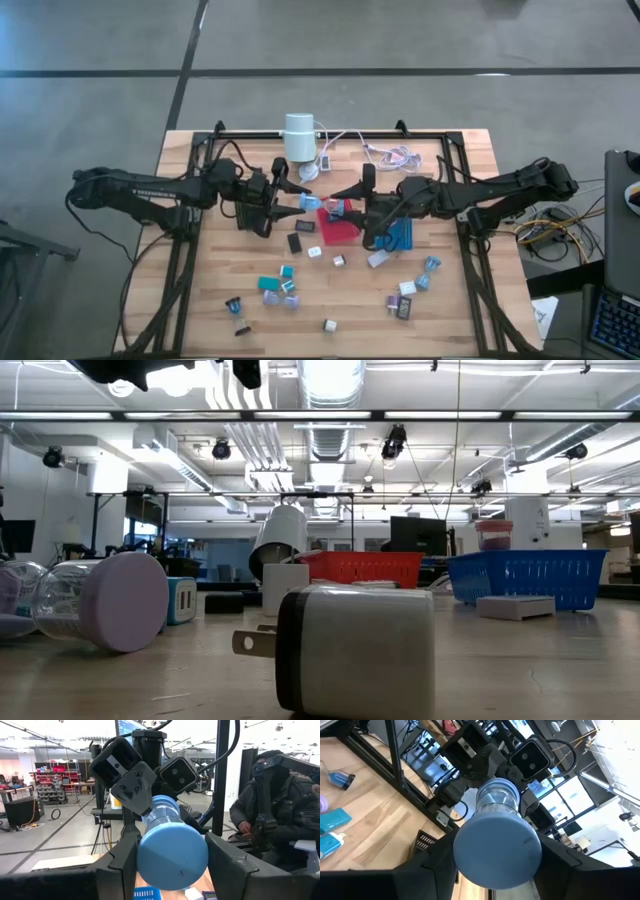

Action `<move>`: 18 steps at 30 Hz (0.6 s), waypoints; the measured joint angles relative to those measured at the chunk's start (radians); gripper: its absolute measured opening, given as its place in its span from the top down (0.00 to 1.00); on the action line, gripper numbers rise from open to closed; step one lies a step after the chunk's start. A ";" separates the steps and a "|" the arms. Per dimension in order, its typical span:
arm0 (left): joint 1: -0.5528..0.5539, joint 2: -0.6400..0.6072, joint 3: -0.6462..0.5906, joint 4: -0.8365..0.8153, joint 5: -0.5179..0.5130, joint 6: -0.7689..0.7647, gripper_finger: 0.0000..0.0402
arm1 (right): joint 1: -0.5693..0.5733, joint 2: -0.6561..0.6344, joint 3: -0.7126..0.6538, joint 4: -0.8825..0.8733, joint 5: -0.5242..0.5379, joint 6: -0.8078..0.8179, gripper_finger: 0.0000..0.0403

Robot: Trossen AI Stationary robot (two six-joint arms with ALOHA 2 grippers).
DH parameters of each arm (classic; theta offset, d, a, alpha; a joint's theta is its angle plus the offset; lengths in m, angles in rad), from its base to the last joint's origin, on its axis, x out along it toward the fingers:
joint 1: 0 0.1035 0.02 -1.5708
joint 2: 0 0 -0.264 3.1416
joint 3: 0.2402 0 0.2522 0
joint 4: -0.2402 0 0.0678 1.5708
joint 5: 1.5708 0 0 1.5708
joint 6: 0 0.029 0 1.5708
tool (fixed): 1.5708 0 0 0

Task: Pick & Place Office items
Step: Put the top blue hourglass into the blue bin

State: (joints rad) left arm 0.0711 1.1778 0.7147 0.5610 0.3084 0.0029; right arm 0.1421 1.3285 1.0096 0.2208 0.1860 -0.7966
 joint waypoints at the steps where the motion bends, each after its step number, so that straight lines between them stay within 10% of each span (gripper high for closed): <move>1: 0.001 0.000 0.000 0.000 0.000 0.000 0.56 | 0.000 0.000 0.000 0.002 0.000 0.000 0.50; 18: 0.005 0.003 0.000 -0.004 -0.008 0.000 0.56 | -0.001 0.011 0.000 0.018 -0.003 0.007 0.42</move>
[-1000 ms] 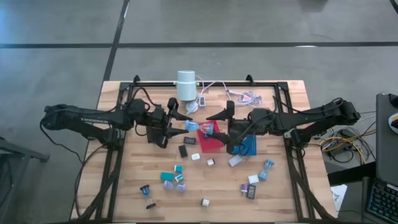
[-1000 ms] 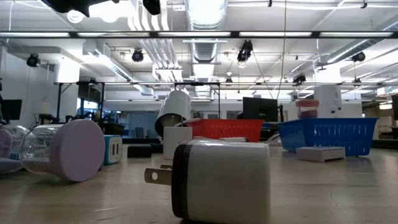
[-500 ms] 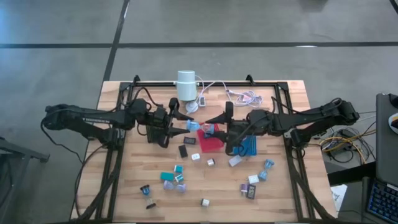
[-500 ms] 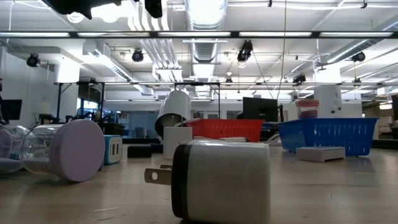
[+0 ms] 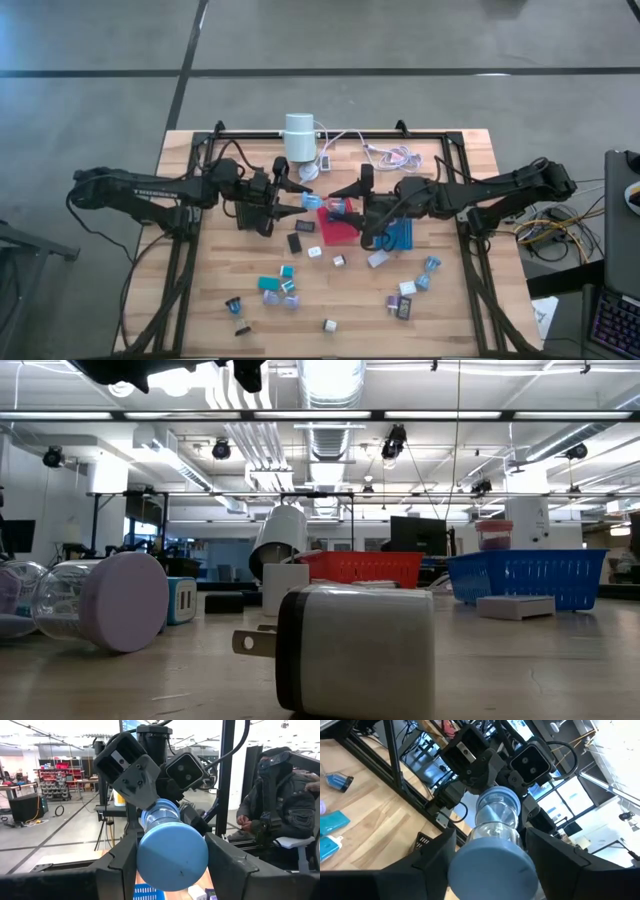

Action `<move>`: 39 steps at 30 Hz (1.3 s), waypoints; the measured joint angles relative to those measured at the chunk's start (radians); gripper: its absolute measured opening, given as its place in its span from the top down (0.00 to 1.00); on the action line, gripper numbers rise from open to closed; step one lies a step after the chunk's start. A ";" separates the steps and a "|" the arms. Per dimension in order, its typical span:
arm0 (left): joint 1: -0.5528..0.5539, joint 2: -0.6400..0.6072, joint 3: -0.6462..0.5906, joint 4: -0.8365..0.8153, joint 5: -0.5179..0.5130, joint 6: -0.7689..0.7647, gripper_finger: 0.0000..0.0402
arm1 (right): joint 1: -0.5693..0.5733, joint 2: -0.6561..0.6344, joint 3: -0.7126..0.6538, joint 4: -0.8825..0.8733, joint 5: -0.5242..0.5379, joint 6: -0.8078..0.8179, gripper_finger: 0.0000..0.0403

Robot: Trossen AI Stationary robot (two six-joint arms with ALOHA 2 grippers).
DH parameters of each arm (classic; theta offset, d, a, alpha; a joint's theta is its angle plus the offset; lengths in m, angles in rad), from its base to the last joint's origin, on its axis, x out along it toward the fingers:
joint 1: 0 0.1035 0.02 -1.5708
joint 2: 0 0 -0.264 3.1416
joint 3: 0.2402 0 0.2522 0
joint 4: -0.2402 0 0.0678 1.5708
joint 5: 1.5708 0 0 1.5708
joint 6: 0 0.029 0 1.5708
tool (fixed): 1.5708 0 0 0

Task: Pick & Place Office items
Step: Put the top blue hourglass into the blue bin

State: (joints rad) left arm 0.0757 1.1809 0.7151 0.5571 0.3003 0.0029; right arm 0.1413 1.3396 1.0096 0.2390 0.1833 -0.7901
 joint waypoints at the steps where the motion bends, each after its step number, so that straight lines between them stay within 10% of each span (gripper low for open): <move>1: 0.000 0.000 0.000 0.000 0.000 0.000 0.56 | 0.000 0.000 0.000 -0.001 0.000 0.002 0.44; 17: 0.001 -0.017 0.000 -0.092 -0.001 0.047 0.55 | 0.001 -0.002 0.000 -0.032 0.001 0.024 0.53; 28: 0.001 -0.181 -0.001 -0.348 0.006 0.125 0.04 | -0.001 -0.085 -0.002 -0.132 0.000 0.120 0.53; 39: 0.001 -0.505 -0.094 -0.672 0.003 0.244 0.19 | -0.018 -0.329 -0.136 -0.176 -0.111 0.319 0.53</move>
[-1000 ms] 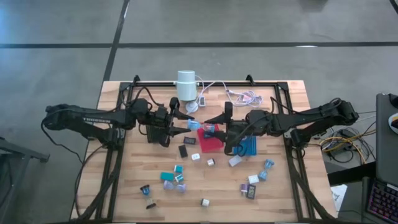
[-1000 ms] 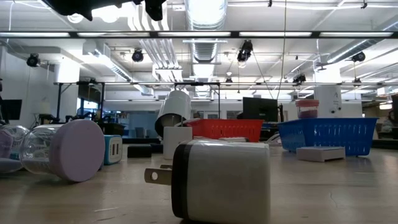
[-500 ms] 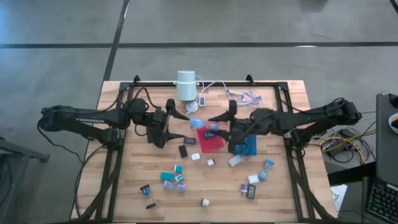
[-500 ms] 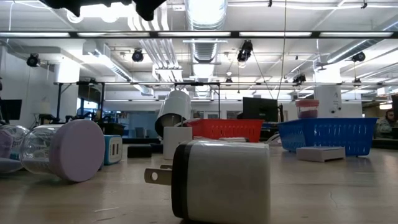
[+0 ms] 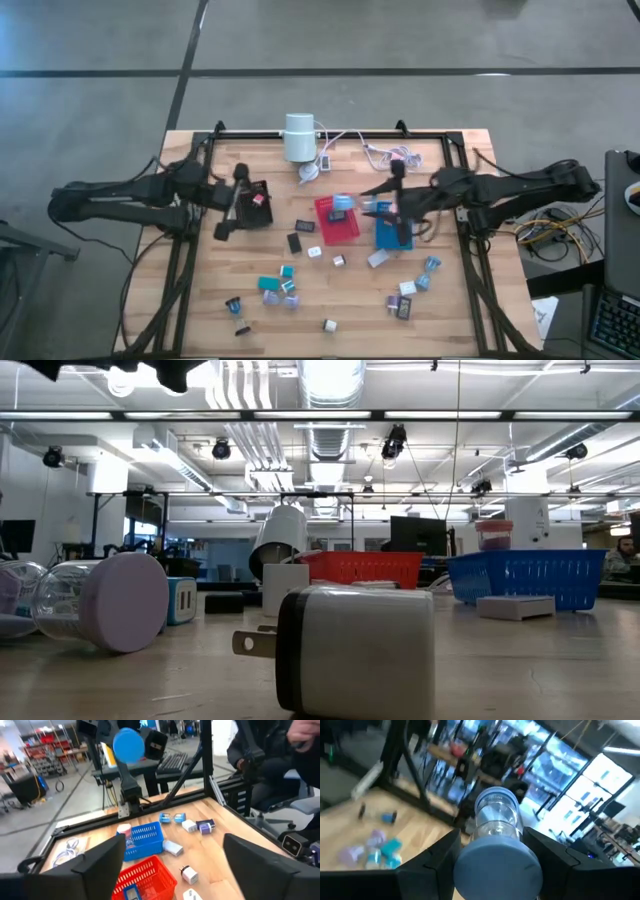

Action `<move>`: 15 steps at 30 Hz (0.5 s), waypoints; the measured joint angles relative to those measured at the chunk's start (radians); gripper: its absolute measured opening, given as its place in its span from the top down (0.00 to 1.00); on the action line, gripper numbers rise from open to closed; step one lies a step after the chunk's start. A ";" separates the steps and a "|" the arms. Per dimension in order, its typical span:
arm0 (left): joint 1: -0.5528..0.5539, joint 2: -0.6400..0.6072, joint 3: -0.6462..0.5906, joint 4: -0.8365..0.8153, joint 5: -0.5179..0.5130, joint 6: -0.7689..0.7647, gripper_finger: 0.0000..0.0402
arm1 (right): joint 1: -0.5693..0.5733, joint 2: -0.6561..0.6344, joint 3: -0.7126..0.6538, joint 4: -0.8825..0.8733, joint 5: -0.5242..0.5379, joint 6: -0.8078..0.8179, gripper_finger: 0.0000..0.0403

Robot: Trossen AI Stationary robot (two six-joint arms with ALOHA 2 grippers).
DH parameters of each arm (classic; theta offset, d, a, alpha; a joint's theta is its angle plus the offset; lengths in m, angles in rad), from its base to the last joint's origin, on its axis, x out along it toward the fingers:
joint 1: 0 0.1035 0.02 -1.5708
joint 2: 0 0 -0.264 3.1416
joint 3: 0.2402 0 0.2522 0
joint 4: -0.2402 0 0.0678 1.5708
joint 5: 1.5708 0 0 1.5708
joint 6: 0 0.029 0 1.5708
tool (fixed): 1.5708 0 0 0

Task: Pick & Place Office items
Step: Put the top blue hourglass into the blue bin

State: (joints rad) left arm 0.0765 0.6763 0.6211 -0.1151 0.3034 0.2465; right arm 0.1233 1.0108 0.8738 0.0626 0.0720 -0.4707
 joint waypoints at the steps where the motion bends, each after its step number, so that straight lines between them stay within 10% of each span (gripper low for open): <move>1: 0.000 -0.036 -0.021 -0.002 -0.002 0.005 0.24 | -0.003 -0.030 -0.018 0.010 -0.003 0.025 0.53; 12: 0.000 -0.325 -0.260 0.093 -0.064 0.000 0.95 | -0.017 -0.355 -0.235 0.000 -0.055 0.230 0.53; 15: 0.000 -0.370 -0.315 0.164 -0.067 -0.015 0.97 | -0.018 -0.444 -0.293 0.001 -0.052 0.239 0.53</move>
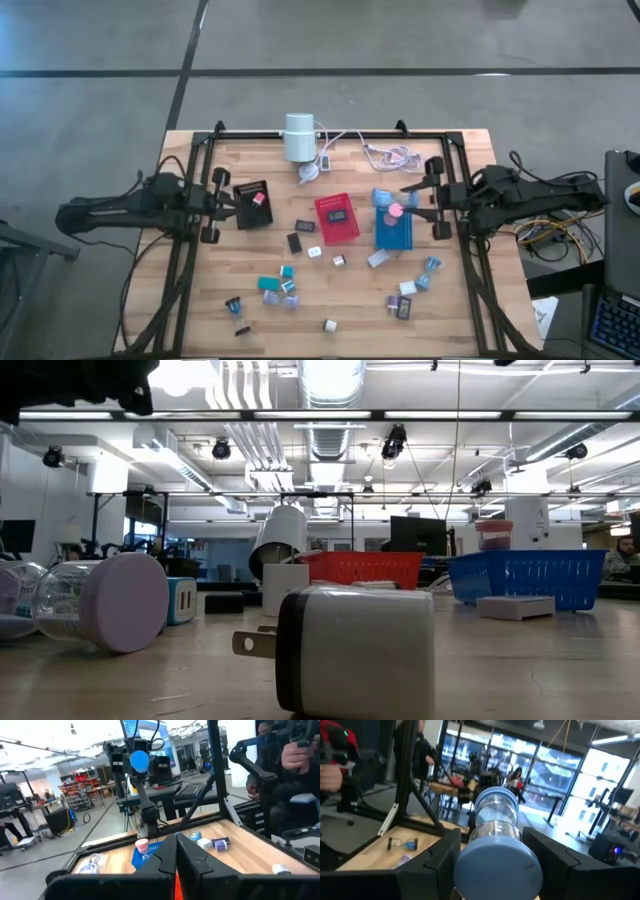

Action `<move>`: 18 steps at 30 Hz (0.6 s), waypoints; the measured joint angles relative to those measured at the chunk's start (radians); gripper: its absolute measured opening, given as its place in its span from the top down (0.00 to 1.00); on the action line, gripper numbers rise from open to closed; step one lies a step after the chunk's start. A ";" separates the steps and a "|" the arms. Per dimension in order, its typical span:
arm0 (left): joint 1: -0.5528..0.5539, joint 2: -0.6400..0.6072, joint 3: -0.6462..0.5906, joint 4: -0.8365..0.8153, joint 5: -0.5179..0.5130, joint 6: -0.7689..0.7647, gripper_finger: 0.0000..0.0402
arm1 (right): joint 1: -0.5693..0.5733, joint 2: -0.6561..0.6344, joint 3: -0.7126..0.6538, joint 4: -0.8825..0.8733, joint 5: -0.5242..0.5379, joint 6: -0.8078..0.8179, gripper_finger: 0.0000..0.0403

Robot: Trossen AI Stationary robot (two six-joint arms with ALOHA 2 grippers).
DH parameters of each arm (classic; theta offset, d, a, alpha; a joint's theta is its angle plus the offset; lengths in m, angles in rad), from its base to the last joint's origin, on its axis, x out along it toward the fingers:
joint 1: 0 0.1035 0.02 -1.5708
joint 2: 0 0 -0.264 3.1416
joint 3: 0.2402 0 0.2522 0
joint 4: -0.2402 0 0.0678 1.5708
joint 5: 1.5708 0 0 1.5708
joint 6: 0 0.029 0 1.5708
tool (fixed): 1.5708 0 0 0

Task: Pick & Place Office items
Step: Put the top blue hourglass into the blue bin

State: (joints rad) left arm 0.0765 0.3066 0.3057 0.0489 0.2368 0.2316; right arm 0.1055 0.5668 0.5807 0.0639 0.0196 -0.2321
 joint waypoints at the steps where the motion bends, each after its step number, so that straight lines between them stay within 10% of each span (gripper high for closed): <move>1: 0.000 -0.011 -0.016 -0.001 0.000 0.002 0.97 | 0.001 -0.028 -0.019 0.003 -0.001 0.000 0.53; 18: 0.000 -0.061 -0.148 0.056 -0.051 0.004 0.98 | 0.001 -0.443 -0.335 0.010 0.015 0.102 0.53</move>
State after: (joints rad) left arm 0.0765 0.2455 0.1574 0.1049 0.1860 0.2356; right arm 0.1062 0.1240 0.2456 0.0734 0.0345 -0.1296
